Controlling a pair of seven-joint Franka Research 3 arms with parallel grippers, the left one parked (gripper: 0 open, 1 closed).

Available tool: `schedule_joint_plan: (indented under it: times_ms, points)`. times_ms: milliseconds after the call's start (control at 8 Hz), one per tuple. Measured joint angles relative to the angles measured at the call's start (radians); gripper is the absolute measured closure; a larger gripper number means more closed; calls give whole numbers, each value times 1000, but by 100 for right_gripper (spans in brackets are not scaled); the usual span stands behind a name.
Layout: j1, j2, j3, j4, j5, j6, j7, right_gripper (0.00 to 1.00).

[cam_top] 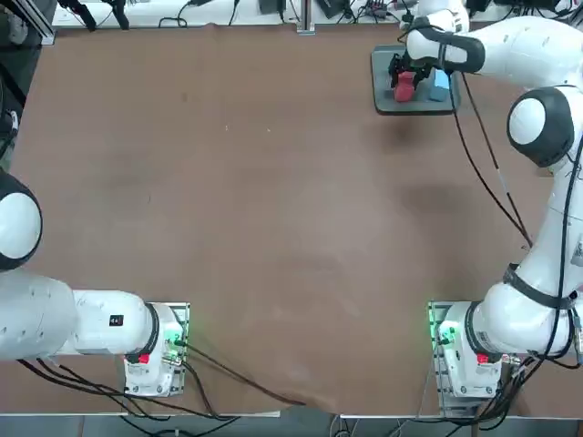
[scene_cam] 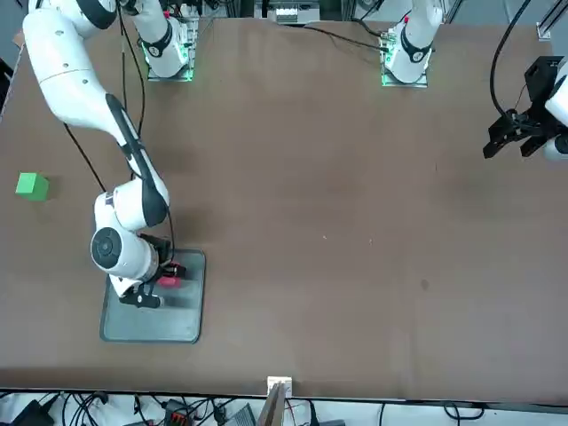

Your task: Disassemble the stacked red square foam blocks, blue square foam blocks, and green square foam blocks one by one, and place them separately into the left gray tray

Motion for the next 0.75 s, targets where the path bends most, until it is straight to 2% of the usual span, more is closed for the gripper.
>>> schedule_joint_plan:
  times_ms: [250,375,500,750]
  points:
    - [0,-28,3,19,0,-39,-1,0]
    - [0,-66,4,32,0,-105,-1,0]
    - [-3,-117,4,42,2,-177,-1,0]
    - [-29,-238,-2,51,71,-295,5,0]
